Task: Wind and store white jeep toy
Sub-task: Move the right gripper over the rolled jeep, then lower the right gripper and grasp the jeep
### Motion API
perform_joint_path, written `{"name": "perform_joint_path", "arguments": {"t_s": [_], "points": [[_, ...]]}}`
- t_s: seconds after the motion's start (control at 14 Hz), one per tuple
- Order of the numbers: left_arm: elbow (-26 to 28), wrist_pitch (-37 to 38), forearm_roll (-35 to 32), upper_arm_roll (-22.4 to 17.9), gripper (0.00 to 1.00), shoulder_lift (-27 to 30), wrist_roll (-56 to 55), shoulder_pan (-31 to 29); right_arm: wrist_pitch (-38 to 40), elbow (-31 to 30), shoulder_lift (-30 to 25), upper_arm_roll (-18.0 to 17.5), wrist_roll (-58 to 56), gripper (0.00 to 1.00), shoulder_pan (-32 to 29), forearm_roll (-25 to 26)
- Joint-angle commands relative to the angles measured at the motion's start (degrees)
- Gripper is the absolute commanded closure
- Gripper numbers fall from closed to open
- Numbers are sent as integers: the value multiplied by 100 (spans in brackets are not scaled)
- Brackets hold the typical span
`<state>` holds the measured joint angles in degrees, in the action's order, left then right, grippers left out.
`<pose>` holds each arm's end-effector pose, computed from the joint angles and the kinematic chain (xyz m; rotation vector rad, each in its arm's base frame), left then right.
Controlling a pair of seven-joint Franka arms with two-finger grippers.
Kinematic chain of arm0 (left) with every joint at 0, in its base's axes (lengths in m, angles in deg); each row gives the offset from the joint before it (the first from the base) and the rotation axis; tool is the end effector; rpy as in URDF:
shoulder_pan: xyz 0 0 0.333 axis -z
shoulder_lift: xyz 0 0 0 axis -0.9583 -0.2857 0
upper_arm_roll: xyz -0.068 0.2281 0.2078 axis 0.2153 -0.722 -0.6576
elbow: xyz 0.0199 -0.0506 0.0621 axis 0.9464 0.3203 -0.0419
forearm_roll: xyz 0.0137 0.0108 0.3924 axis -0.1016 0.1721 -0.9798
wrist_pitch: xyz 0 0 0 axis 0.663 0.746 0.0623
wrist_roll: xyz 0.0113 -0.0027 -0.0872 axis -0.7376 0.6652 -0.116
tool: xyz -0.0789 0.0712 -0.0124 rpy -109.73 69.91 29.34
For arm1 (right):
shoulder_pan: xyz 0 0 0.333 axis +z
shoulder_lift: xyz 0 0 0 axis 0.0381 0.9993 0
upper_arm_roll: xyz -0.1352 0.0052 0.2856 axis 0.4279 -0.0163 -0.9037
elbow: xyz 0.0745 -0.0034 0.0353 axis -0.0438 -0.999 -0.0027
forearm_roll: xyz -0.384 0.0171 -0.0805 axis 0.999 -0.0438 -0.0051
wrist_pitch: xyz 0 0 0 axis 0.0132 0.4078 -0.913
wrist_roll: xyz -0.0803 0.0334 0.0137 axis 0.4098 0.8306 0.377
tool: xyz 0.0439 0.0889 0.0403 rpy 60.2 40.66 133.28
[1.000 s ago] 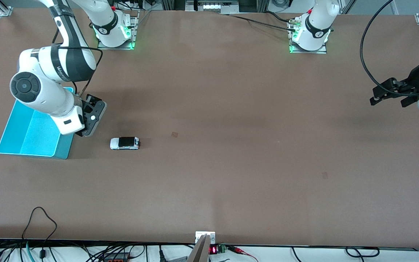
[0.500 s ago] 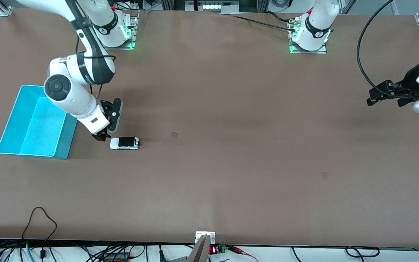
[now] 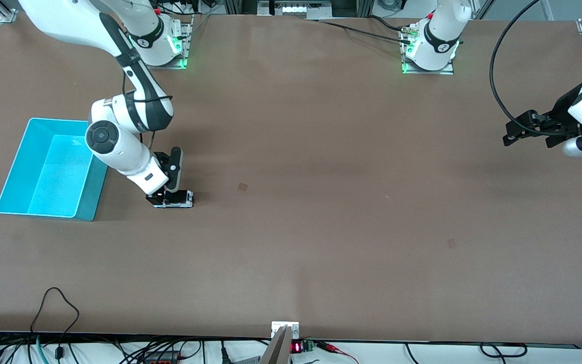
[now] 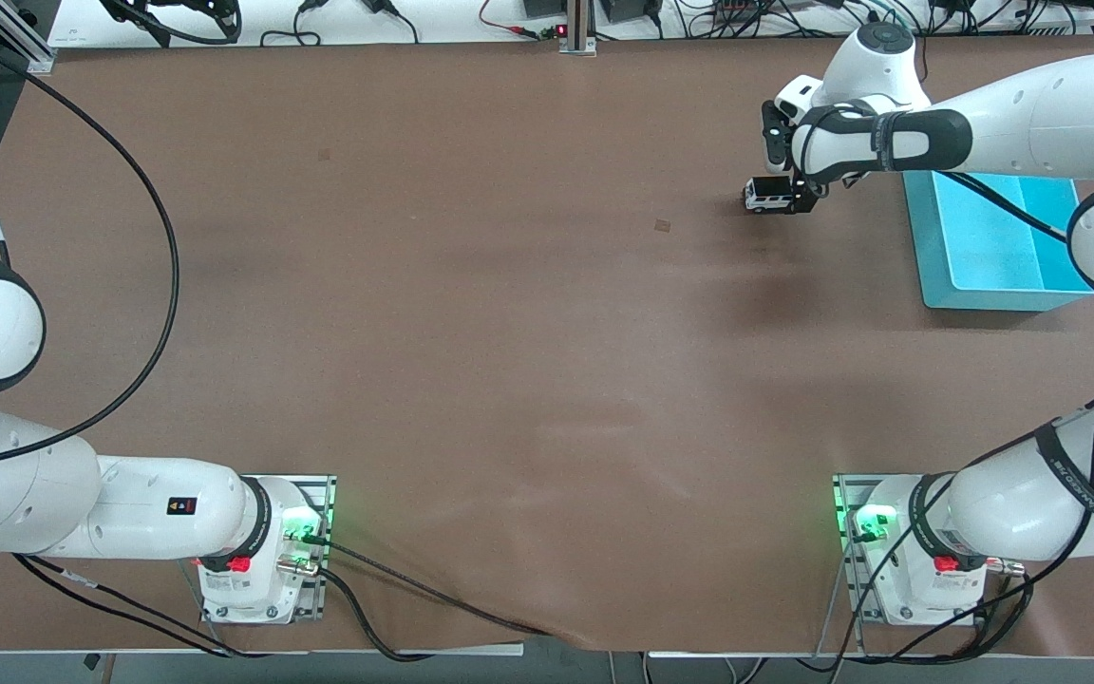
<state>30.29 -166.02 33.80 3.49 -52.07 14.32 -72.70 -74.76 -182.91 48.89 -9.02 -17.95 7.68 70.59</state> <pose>0.5764 -0.0162 0.5955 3.0795 0.0081 0.0000 0.5751 0.1442 0.2345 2.2338 2.2085 0.0387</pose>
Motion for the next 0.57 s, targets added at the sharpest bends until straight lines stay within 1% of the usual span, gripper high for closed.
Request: {"name": "perform_joint_path", "arguments": {"t_s": [0.0, 0.14, 0.29, 0.5], "points": [[-58, 67, -134, 40, 0, -15, -77, -60, -143, 95, 159, -48, -59, 0, -39, 215], [-40, 85, -143, 32, 0, 29, -77, -87, -187, 95, 264, -48, -50, 0, -39, 295], [-40, 164, -143, 49, 0, 64, -77, -87, -467, 95, 352, -48, -59, 0, -39, 321], [-49, 234, -143, 40, 0, 73, -77, -96, -521, 95, 432, -48, -50, 0, -39, 418]]}}
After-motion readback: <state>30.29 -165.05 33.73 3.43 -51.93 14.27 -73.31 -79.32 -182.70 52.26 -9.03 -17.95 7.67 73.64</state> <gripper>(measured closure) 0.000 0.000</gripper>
